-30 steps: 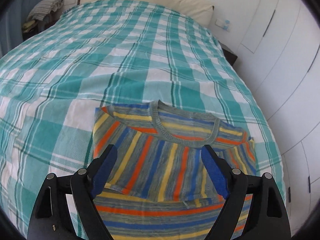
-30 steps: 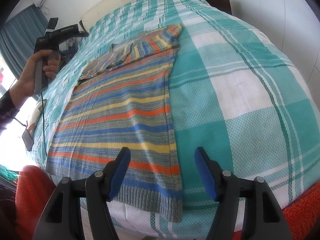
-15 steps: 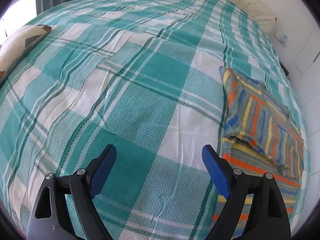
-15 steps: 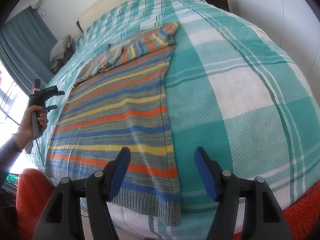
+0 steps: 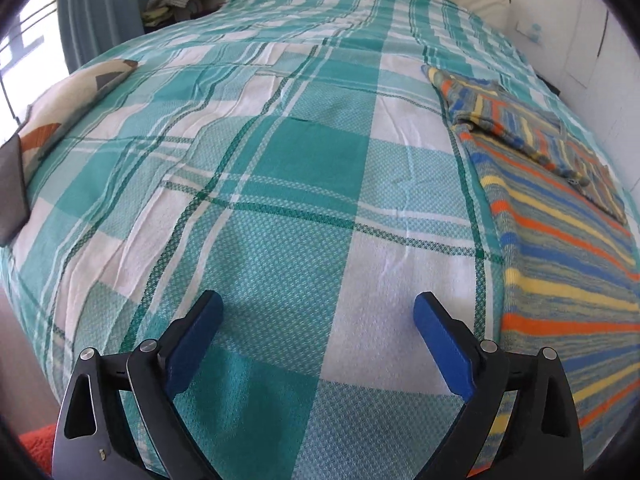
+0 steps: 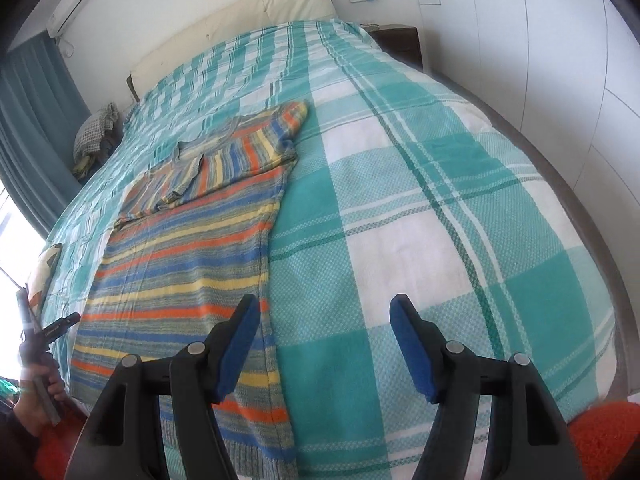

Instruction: Fold small clothes

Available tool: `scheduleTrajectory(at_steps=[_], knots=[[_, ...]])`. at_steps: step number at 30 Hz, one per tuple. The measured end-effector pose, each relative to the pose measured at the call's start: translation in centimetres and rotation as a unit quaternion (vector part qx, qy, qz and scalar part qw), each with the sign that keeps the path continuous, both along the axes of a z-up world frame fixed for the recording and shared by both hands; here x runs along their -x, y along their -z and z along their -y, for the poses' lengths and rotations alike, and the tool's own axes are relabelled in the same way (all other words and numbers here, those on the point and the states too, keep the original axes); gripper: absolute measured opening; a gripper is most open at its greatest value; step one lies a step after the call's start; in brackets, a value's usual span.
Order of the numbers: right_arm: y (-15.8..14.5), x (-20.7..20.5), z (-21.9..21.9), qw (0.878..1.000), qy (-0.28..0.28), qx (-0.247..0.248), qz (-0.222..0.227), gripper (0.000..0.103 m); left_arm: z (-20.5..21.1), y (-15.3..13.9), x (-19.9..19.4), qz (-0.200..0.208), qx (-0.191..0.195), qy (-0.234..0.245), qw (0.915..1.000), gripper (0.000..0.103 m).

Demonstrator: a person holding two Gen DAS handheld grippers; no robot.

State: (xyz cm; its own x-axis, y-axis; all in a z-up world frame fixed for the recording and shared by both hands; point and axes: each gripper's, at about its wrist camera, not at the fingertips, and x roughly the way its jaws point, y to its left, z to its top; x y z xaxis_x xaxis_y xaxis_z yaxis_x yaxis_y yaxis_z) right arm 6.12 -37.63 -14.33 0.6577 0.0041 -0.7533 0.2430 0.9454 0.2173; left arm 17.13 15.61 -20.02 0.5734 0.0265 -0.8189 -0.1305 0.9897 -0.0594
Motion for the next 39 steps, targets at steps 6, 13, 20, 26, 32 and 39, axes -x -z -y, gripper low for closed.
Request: scheduleTrajectory(at_steps=[6,13,20,26,32,39], knots=[[4.0,-2.5,2.4,0.997,0.033,0.052,-0.051,0.075,0.3,1.2,-0.3,-0.001,-0.003,-0.01,0.9999,0.103],[5.6,-2.3,1.7,0.997,0.009,0.063,-0.051,0.091,0.7,1.6,-0.3,0.0,-0.009,-0.012,0.9999,0.103],[5.8,-2.4,1.5,0.997,0.007,0.059,-0.048,0.095,0.9,1.7,-0.3,0.002,-0.017,-0.013,0.9998,0.103],[5.9,-2.3,1.1,0.996,0.004,0.069,-0.049,0.098,1.0,1.7,-0.3,0.003,-0.019,-0.013,0.9997,0.103],[6.0,-2.4,1.0,0.996,0.003,0.071,-0.049,0.1,1.1,1.7,-0.2,0.003,-0.021,-0.013,0.9997,0.103],[6.0,-2.4,0.9,0.996,0.003,0.071,-0.049,0.1,1.2,1.7,-0.2,0.003,-0.021,-0.013,0.9997,0.103]])
